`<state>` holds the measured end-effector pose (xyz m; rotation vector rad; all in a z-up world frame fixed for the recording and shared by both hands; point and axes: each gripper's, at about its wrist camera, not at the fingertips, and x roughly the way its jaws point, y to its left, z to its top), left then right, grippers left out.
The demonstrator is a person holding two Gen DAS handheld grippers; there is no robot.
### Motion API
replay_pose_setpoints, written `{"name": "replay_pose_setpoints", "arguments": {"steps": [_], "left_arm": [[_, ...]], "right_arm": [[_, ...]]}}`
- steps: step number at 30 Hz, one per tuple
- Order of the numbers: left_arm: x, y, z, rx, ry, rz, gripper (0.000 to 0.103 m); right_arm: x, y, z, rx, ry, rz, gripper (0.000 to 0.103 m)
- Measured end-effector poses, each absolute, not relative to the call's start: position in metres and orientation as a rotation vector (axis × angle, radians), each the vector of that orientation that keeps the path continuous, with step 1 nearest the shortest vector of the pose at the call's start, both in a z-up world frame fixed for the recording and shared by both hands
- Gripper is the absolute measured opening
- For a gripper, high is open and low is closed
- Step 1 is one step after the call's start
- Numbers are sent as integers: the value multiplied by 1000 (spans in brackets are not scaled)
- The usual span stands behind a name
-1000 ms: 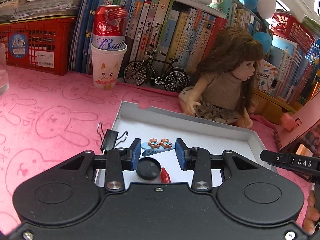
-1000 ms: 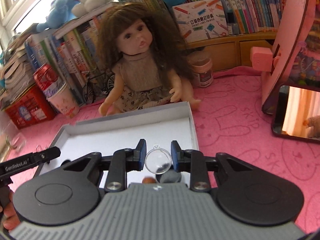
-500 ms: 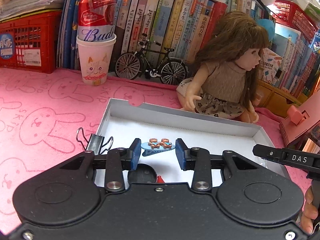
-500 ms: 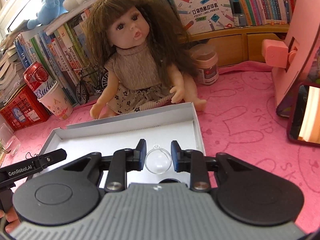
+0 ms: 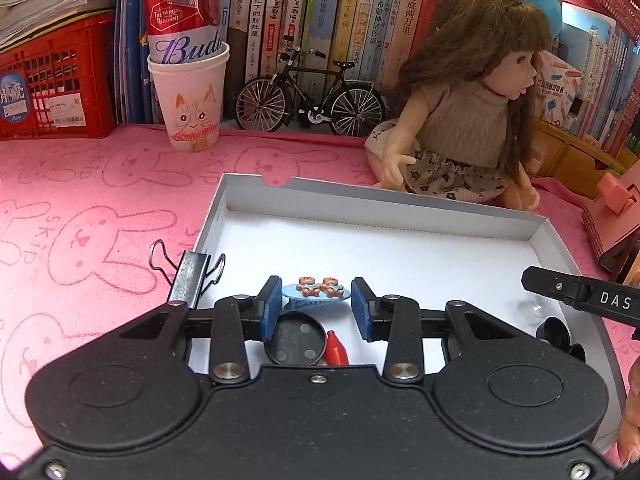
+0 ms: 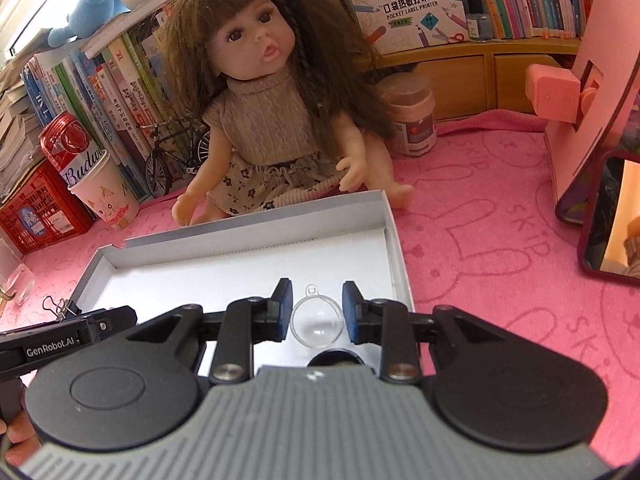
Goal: Organize rigid objects
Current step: 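Carry the hair clip and clear ball into the tray and open both tools, then lift both tools out of the tray and back away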
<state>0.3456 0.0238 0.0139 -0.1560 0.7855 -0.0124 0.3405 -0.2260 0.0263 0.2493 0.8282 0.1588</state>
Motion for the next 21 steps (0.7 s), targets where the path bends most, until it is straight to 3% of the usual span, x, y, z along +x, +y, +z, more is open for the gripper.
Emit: {"name": "replay_pose_setpoints", "arguments": {"steps": [4,6,10,21], "left_arm": [[343,25,15,-164,779,-14,50],[340,25,16,-164,775,-19,55],[330,25,21,-151,750,-28,69],[282,18,46,-111,652,-57,79]], "right_arm": [[341,-223,26,227,836,153,39],[339,-223,27,234,829,149,50],[331,-224,33,267,791,165,62],[289,-208,61,160,696,180,77]]}}
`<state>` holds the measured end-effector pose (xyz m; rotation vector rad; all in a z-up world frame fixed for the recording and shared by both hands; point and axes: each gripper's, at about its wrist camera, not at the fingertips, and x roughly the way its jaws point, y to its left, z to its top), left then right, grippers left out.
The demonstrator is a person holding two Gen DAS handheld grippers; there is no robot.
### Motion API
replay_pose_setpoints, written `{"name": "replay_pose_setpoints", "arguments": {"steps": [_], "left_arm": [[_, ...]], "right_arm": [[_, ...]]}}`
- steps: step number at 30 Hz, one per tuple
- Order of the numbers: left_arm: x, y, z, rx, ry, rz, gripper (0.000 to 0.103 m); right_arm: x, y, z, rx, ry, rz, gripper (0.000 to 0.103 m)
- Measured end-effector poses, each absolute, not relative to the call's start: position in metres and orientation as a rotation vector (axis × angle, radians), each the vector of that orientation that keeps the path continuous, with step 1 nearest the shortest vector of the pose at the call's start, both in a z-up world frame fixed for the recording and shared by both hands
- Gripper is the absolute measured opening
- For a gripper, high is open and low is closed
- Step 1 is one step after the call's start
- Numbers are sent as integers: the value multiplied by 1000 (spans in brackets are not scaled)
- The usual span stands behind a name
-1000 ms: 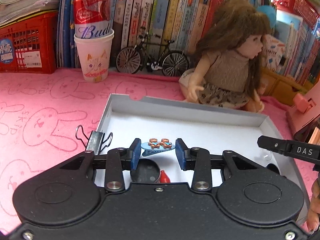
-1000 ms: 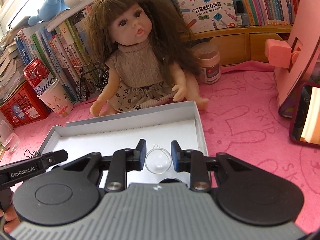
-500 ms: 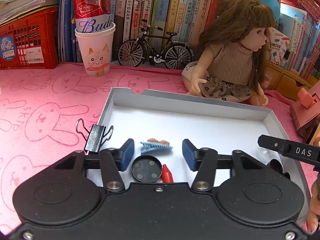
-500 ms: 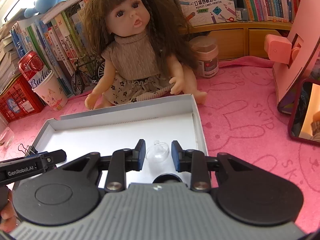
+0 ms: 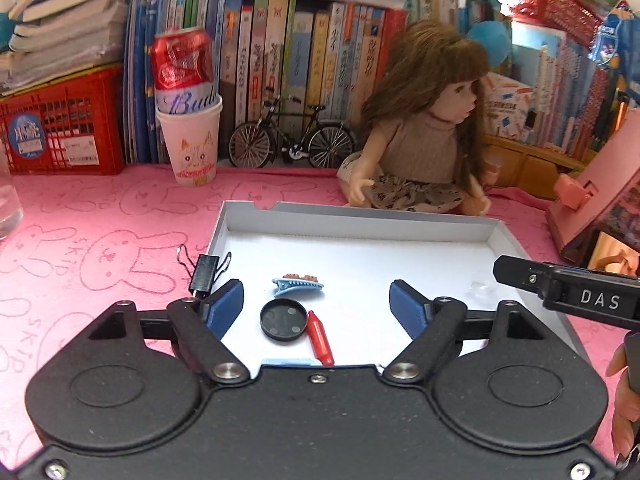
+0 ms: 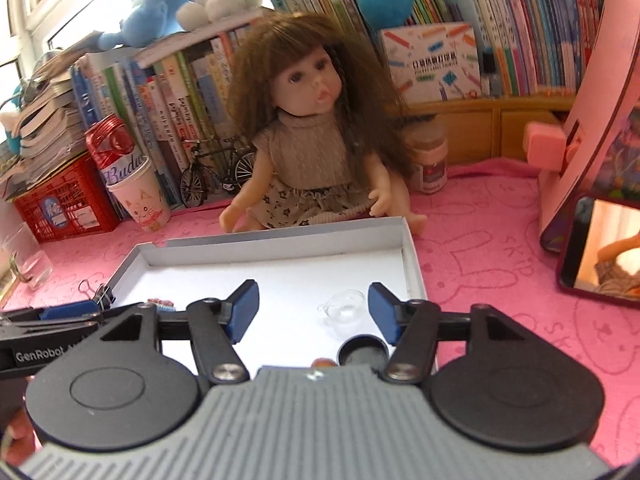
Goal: Organize rigid objects
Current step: 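Lift both tools out of the tray and back away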
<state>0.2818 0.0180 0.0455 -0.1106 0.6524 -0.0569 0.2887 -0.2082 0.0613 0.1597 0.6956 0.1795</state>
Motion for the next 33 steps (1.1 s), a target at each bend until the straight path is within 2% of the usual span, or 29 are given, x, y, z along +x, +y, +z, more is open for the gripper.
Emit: {"name": "replay_pose_setpoints", "arguments": {"steps": [3,7,22,33], "left_arm": [[265,18,52,-109,625,-63,80],[245,18,58,-108,601,-70,81],[175,15,67,-76,522,-78,82],[139,12,53,-40,514,-66,83]], "right_arm": [[275,-208,67,151,683,176,82],[259,-211,71,154,677,173,84],[199,-209,78,70,618,137,87],[166,-207,64,48,638,137,88]]}}
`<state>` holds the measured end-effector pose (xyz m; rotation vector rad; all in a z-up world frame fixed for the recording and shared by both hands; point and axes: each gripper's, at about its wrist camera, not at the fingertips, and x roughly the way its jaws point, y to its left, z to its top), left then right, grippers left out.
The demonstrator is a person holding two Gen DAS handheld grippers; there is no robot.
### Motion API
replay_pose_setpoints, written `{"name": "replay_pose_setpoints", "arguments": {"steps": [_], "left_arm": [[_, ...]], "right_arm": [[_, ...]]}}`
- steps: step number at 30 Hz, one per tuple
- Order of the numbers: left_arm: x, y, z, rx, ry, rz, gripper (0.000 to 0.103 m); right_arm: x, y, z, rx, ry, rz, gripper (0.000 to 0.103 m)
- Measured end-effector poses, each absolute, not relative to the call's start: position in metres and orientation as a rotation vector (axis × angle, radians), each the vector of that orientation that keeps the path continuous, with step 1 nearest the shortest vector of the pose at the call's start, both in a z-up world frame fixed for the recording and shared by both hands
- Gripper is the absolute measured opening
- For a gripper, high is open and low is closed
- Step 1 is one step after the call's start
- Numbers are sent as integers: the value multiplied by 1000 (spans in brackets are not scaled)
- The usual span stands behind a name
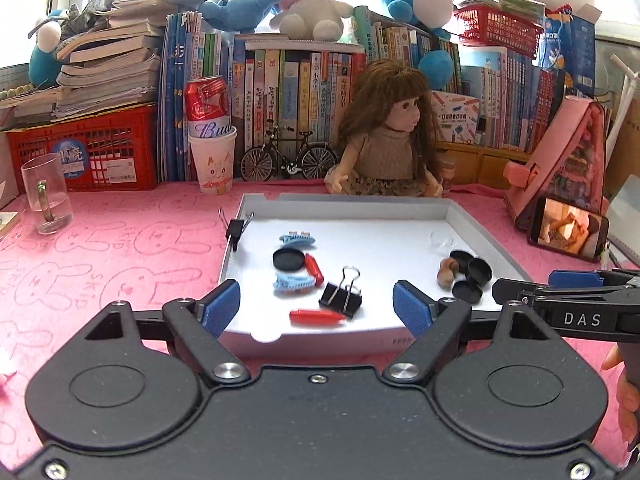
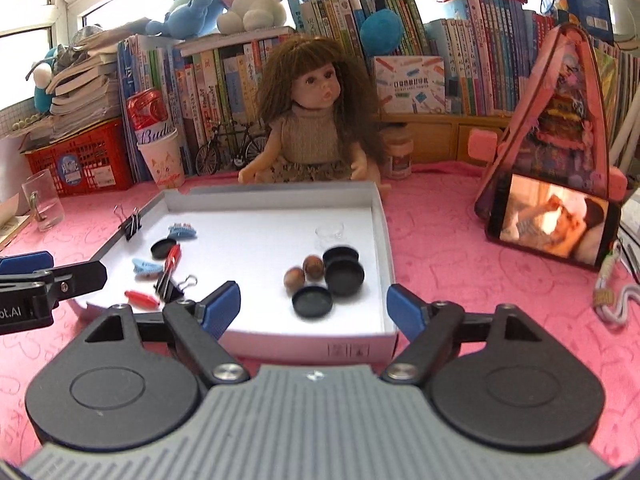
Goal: Organize rigid objects
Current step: 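Lift both tools out of the tray and back away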
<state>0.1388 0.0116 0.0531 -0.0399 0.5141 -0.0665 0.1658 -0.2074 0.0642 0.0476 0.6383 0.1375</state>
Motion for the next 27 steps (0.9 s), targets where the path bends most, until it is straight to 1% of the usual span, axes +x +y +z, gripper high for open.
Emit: {"name": "replay_pose_setpoints", "arguments": {"steps": [27], "left_arm": [[120,13,23,-15,583,-54,83]], "right_arm": [[142,-207,43,34,701,125,90]]}}
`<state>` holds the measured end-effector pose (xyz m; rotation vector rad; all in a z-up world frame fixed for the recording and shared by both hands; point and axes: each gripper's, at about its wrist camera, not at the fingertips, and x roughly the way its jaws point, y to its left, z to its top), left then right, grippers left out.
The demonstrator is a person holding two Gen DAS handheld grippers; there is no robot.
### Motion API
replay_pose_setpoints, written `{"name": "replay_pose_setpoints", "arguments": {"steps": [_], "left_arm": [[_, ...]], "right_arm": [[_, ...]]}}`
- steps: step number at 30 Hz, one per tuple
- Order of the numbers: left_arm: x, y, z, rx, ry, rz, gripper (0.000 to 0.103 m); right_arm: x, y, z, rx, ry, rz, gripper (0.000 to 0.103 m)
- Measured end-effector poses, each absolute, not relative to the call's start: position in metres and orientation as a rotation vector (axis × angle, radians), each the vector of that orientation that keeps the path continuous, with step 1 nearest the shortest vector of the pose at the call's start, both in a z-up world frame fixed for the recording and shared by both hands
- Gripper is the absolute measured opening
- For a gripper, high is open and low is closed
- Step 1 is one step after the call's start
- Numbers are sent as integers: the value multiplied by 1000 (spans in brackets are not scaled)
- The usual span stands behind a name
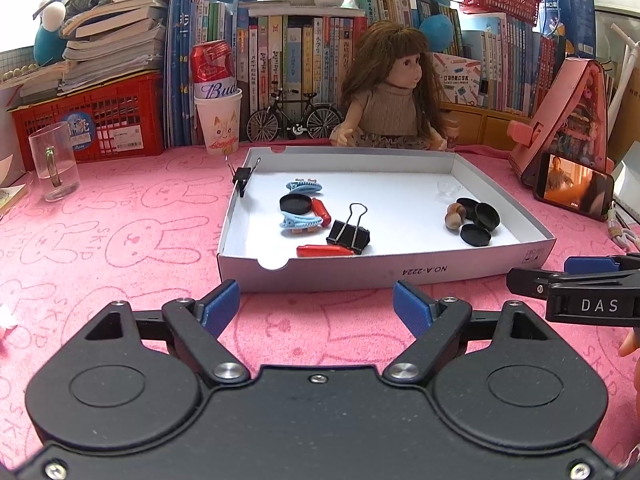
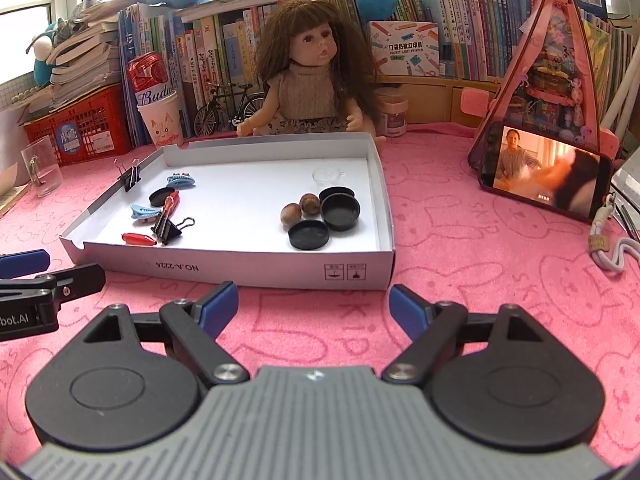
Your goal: Organize rigid objects
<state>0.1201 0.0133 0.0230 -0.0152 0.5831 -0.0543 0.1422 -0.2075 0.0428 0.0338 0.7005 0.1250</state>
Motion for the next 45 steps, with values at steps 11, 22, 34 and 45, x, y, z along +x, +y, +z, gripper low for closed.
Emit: {"name": "replay_pose_setpoints", "arguments": {"steps": [11,22,34,45], "left_arm": [[114,13,14,-10,607,-55,83],[110,11,3,6,634,-35,84],[113,14,-4,0,652,-9,94],[117,14,-5,0,668,18,102]], "right_arm": [[136,-206,39,29,711,125,91],[131,-205,31,19,738,113,93],[130,-196,24,-36,754,82,103],[130,-195,23,-41,755,76,103]]}}
